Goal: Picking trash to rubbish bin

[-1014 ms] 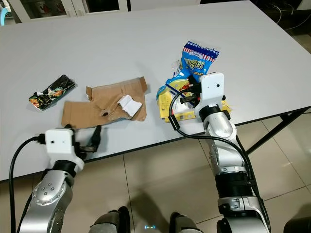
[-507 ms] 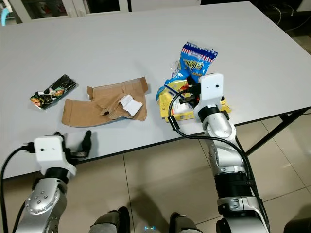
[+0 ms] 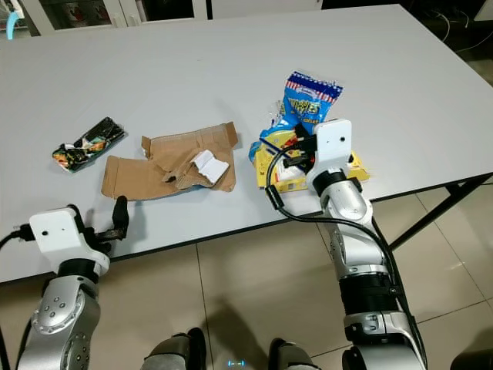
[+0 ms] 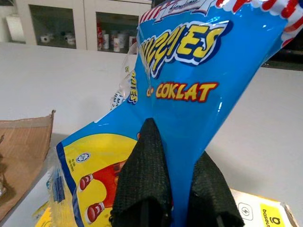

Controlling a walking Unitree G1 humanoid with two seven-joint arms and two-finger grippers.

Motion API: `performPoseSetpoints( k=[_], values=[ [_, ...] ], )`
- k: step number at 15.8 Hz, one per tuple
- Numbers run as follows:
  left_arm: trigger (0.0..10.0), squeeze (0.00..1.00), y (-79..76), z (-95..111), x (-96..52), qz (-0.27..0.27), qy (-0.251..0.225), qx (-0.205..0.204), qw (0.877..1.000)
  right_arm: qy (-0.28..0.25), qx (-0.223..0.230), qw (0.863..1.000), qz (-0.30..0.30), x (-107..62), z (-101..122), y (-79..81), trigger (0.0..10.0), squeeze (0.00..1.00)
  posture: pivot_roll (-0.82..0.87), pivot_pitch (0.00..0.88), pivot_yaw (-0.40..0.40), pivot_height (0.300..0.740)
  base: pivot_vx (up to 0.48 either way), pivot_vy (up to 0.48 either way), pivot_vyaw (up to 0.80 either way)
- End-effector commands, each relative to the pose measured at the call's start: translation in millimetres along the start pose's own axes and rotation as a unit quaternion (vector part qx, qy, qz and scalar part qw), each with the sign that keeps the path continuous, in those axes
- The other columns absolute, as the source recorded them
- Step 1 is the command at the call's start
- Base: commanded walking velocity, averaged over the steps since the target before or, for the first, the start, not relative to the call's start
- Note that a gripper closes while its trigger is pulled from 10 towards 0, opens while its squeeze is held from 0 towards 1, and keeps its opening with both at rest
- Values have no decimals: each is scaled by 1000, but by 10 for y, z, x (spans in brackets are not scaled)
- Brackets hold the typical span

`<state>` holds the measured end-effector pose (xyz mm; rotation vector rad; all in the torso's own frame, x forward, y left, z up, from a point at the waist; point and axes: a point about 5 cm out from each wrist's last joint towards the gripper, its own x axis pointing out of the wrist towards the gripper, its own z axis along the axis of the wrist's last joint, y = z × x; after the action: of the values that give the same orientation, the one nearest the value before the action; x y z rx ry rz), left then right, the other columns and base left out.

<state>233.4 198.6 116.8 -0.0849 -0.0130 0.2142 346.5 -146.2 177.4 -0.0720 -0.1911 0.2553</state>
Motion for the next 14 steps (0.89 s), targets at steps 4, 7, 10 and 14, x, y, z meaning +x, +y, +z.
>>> performPoseSetpoints(
  k=[4, 7, 10, 14],
  values=[
    [10000, 0, -43, -40, 44, 19, 4, -62, 998, -7, -5, 1000, 0, 8, 32, -51, 0, 0, -21, 172, -40, 740, 0, 0, 0],
    [10000, 0, -19, -81, 91, 26, 11, -96, 995, -10, -5, 1000, 1, 19, 49, -61, 0, 0, -29, 173, -41, 740, 0, 0, 0],
    [10000, 0, 10, -69, 115, 28, 9, -94, 995, -10, -5, 1000, -2, -3, 55, -85, 0, 0, -33, 174, -38, 740, 0, 0, 0],
    [10000, 0, 42, -107, 150, 29, 11, -94, 995, -13, -3, 1000, -3, 3, 70, -76, 0, 0, -39, 178, -37, 740, 0, 0, 0]
  ],
)
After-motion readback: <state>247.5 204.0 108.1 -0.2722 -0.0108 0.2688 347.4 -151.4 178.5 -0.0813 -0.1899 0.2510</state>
